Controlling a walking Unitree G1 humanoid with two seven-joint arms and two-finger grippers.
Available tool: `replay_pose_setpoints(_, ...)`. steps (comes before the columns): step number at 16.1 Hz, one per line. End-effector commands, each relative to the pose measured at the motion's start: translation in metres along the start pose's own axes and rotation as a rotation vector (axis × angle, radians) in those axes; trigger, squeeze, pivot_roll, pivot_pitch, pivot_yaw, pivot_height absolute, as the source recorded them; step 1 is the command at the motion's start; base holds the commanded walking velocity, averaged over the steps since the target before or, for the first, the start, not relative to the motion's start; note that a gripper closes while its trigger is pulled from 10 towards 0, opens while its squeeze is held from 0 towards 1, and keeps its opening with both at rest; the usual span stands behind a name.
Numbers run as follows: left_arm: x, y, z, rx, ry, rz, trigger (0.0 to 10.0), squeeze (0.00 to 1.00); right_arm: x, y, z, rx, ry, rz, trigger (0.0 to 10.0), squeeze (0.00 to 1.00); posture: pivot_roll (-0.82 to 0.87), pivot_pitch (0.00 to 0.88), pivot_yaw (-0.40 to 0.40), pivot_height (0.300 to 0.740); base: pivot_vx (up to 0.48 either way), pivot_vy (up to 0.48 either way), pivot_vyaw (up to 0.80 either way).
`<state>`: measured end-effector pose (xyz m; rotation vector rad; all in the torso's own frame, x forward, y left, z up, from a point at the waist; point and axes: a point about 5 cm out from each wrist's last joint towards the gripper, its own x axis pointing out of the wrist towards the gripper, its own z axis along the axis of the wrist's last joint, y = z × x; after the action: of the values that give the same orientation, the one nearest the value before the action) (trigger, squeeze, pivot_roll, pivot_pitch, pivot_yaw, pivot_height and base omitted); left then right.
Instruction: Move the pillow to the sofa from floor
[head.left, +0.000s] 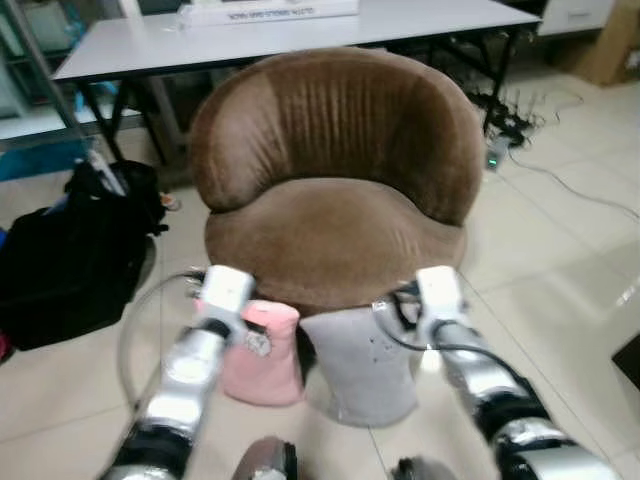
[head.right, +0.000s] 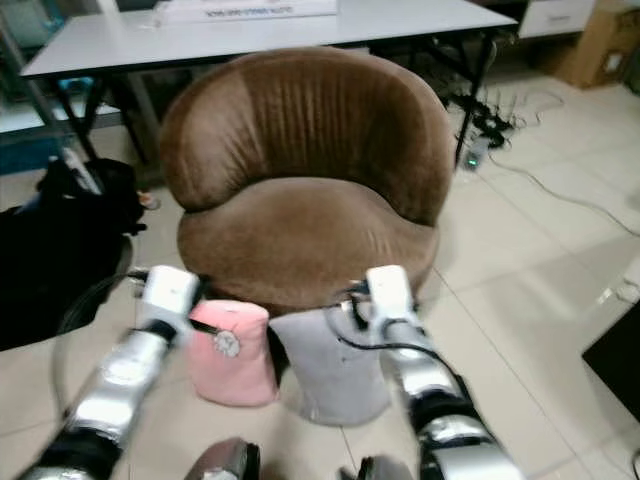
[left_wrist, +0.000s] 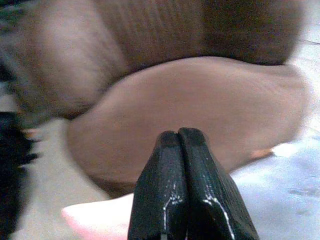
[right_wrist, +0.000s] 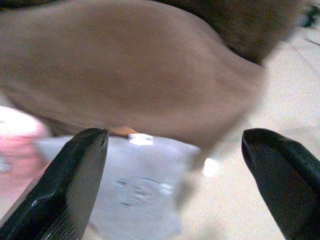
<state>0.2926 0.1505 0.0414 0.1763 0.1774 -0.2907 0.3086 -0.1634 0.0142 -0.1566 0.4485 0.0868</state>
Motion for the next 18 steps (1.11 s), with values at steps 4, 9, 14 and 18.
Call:
replay_pose_setpoints(4, -0.0033, 0.0125, -0.0015, 0.023, 0.011, 0.026, 10.0, 0.00, 0.0025, 0.0095, 0.0068, 0.003, -0.014, 0.023, 10.0, 0.00, 0.09, 0.000, 0.031, 0.670, 0.326, 0.000, 0.00)
replay_pose_setpoints(9, -0.0031, 0.0118, -0.0013, 0.022, 0.010, 0.022, 10.0, 0.00, 0.0025, 0.0087, 0.0069, 0.001, -0.015, 0.021, 10.0, 0.00, 0.09, 0.000, 0.031, 0.670, 0.327, 0.000, 0.00)
replay_pose_setpoints(14, -0.0027, 0.0112, -0.0014, 0.020, 0.009, 0.024, 10.0, 0.00, 0.0027, 0.0087, 0.0078, 0.003, -0.020, 0.024, 10.0, 0.00, 0.09, 0.000, 0.029, 0.670, 0.327, 0.000, 0.00)
replay_pose_setpoints(18, -0.0029, 0.0117, -0.0018, 0.020, 0.011, 0.026, 10.0, 0.00, 0.0027, 0.0094, 0.0083, 0.001, -0.023, 0.027, 10.0, 0.00, 0.09, 0.000, 0.029, 0.670, 0.323, 0.000, 0.00)
